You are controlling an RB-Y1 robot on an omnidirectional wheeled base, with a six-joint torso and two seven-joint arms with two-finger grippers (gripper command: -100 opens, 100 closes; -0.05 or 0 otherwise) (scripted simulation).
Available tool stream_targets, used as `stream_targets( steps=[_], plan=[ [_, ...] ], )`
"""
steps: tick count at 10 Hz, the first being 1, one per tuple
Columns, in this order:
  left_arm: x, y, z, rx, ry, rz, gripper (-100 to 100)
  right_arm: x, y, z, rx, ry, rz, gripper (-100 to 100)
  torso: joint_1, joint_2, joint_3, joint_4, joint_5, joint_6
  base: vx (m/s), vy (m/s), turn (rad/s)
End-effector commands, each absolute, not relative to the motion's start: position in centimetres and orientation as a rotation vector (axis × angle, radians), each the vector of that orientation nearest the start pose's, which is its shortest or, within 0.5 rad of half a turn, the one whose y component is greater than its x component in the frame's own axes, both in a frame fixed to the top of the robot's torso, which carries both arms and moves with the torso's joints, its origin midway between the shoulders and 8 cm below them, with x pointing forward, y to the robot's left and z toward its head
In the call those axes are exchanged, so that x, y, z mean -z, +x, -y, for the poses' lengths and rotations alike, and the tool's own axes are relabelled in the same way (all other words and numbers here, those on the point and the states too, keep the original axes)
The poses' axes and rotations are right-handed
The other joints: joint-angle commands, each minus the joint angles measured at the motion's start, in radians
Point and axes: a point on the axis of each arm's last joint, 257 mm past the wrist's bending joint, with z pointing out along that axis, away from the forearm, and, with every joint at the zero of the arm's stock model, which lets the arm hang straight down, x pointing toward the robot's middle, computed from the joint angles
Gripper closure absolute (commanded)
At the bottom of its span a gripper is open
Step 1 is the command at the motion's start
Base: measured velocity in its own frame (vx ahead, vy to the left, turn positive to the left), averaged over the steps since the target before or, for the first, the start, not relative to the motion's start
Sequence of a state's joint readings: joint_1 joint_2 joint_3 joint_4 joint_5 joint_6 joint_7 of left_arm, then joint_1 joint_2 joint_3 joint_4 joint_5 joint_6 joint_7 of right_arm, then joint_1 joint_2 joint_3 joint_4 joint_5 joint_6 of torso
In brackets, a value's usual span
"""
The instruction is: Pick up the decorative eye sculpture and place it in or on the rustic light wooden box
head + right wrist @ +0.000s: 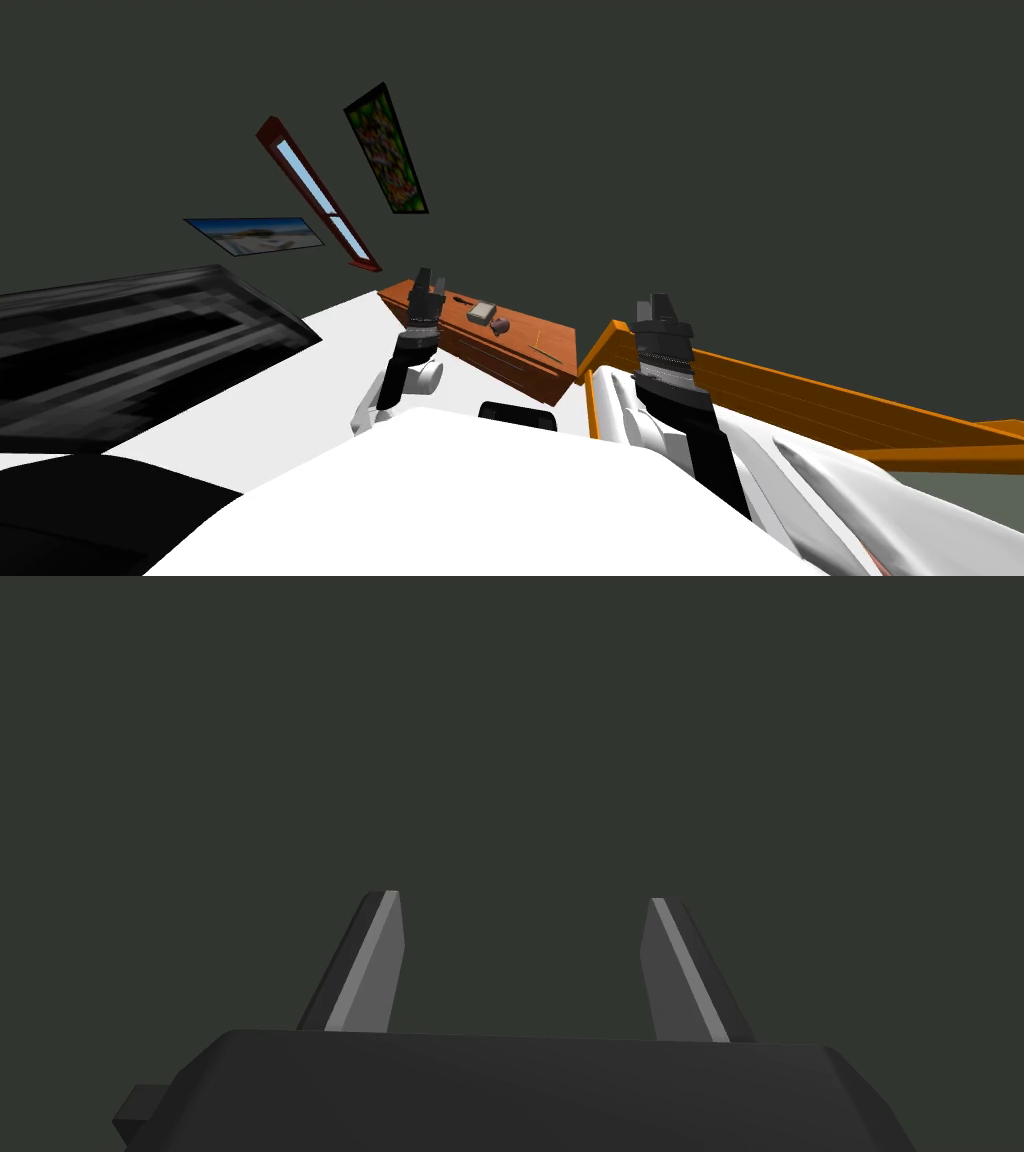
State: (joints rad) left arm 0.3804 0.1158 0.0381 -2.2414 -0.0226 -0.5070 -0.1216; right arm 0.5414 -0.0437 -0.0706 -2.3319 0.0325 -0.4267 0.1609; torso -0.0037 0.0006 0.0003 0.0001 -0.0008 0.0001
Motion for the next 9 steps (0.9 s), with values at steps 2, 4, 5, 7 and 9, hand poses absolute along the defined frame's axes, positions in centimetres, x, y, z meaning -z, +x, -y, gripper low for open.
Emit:
stream_targets(
  steps=[2,4,5,7,9],
  plan=[
    [-2.6,38.9,-27.1,1.165,-0.492,-0.772,-100,-2.2,34.0,29.9,-1.034,0.575,-0.740,0,-0.001,0.000,0.000,0.000,0.000,0.000,-0.013,-0.073,0.030],
    [-0.7,41.4,-27.5,1.142,-0.533,-0.839,-100,-2.2,34.0,29.9,-1.034,0.575,-0.740,0,-0.001,0.000,0.000,0.000,0.000,0.000,-0.013,-0.075,0.032],
    [-0.3,41.5,-27.6,1.139,-0.540,-0.845,-100,-2.2,34.0,29.9,-1.035,0.575,-0.740,0,-0.001,0.000,0.000,0.000,0.000,0.000,-0.009,-0.055,0.006],
    [1.9,44.0,-28.1,1.111,-0.587,-0.912,-100,-2.2,34.0,29.9,-1.034,0.575,-0.740,0,0.000,0.000,0.000,0.000,0.000,0.000,-0.009,-0.056,0.022],
    [3.6,45.5,-28.6,1.089,-0.626,-0.957,-100,-2.2,34.0,29.9,-1.034,0.575,-0.740,0,0.000,0.000,0.000,0.000,0.000,0.000,-0.010,-0.046,0.009]
  ],
)
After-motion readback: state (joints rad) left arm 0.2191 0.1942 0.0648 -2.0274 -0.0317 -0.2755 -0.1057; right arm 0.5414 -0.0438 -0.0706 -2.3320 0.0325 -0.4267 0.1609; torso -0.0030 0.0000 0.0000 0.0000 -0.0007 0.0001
